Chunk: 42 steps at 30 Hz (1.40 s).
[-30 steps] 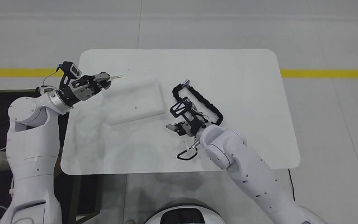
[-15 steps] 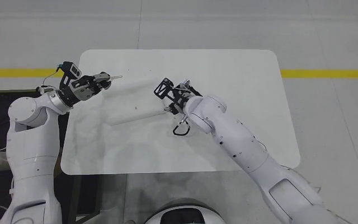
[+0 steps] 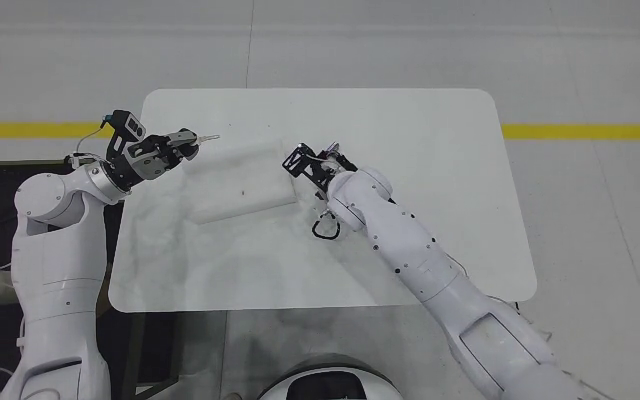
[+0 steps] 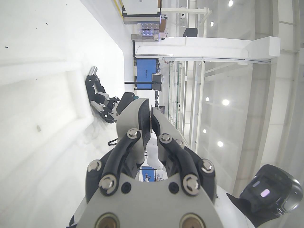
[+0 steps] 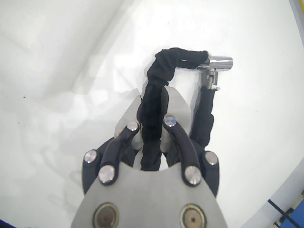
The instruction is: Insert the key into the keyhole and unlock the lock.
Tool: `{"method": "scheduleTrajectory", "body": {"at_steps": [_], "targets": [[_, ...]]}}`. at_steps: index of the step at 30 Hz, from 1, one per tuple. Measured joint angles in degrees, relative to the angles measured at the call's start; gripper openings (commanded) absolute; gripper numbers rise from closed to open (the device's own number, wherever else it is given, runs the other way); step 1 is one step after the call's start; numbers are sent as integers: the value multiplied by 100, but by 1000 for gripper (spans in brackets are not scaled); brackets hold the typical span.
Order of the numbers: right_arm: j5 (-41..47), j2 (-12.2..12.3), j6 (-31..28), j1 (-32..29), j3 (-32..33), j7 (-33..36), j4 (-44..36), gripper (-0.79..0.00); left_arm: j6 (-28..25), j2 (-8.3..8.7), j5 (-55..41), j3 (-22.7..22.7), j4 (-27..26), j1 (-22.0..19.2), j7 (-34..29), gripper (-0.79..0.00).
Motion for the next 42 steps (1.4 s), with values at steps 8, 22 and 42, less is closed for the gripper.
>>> {"method": "scheduleTrajectory", "body": {"at_steps": [8,22,42], "targets": [[-17,-75,-556,-558,640,709,-714,-785,0,0,0,0,0,0,0,-785],[913,32,-925,-1825,2107,2608,-2547,-62,0,0,0,0,0,0,0,-785],[1574,-340,44,-808,1652,1645,-888,-237,0,0,0,0,0,0,0,-785]]}}
